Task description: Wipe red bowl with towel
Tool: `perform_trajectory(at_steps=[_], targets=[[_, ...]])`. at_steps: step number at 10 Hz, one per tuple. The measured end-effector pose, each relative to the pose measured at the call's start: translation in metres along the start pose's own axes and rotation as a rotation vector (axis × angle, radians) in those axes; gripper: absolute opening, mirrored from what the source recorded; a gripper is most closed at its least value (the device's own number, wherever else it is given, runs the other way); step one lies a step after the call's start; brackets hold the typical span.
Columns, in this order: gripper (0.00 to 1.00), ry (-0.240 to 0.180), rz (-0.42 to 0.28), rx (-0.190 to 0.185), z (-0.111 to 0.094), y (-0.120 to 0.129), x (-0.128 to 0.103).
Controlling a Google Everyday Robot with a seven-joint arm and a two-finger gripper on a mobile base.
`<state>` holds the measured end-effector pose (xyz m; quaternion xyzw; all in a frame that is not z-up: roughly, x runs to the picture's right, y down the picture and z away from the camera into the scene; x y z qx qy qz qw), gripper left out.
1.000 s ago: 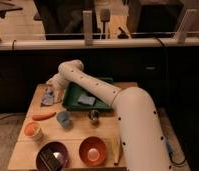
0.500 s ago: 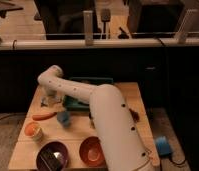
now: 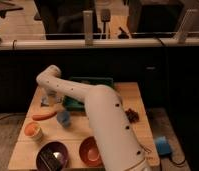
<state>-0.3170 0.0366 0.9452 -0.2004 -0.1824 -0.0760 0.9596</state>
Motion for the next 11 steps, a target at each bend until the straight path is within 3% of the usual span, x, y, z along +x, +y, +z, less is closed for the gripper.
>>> perform_trajectory(at_steps=[4, 8, 10, 11], targets=[[0.8, -0.088, -0.005, -0.002, 0.009, 0.012, 0.018], [0.8, -0.121, -0.03, -0.014, 0.017, 0.018, 0.025], [0.73, -0.127, -0.034, -0.017, 0.021, 0.018, 0.028], [0.59, -0.136, -0.035, -0.019, 0.024, 0.016, 0.029]])
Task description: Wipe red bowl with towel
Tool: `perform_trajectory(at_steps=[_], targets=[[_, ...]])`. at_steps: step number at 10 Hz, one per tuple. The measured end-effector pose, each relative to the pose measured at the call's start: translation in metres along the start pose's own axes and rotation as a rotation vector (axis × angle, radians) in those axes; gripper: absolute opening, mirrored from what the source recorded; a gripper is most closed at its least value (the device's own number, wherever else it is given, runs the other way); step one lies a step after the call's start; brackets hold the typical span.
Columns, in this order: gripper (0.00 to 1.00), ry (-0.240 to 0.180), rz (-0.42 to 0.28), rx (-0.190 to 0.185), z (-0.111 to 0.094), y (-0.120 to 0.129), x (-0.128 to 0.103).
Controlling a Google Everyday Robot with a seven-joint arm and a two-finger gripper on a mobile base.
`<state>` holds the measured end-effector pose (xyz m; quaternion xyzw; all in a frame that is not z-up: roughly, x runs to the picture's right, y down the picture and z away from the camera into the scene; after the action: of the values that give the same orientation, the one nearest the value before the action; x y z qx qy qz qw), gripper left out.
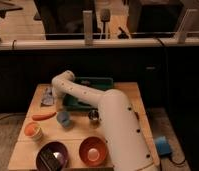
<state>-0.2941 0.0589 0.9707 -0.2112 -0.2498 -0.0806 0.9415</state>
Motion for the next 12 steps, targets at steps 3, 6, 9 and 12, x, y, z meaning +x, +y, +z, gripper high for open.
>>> perform_trajectory(at_steps=[3, 6, 9, 12], targets=[[0.29, -0.003, -0.003, -0.003, 0.001, -0.001, 0.002], [0.03, 0.001, -0.007, -0.007, 0.002, 0.0, 0.003], [0.0, -0.024, -0.026, -0.03, 0.016, -0.01, -0.001], [0.0, -0.062, -0.09, -0.02, 0.009, -0.008, -0.003]])
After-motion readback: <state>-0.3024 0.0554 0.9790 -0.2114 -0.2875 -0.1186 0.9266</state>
